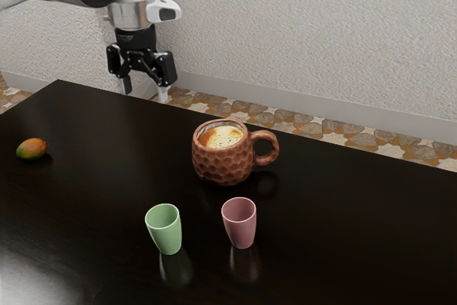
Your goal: Place the left cup onto the right cup
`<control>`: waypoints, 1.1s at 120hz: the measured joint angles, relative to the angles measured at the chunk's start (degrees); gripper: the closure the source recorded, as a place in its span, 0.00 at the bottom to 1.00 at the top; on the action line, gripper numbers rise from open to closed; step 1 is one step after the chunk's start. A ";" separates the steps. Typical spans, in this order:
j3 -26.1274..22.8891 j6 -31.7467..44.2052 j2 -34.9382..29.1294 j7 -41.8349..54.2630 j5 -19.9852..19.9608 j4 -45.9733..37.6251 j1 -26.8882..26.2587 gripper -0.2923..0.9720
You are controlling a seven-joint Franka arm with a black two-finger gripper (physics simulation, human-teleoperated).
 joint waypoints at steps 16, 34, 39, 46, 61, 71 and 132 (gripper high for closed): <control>0.09 0.69 0.02 -0.02 -0.17 -0.67 -0.53 0.23; 0.83 2.50 -0.77 -0.05 -0.28 -4.50 -0.70 0.23; 0.88 3.68 -1.59 -0.06 -0.29 -6.79 -0.53 0.23; 0.91 5.41 -2.39 -0.08 -0.50 -9.51 -0.27 0.23; 0.89 8.97 -3.71 -0.19 -1.52 -14.99 0.31 0.23; 0.54 11.77 -5.49 -0.27 -2.13 -19.45 0.98 0.24; -14.09 26.30 -8.81 -0.90 -8.59 -35.42 8.87 0.29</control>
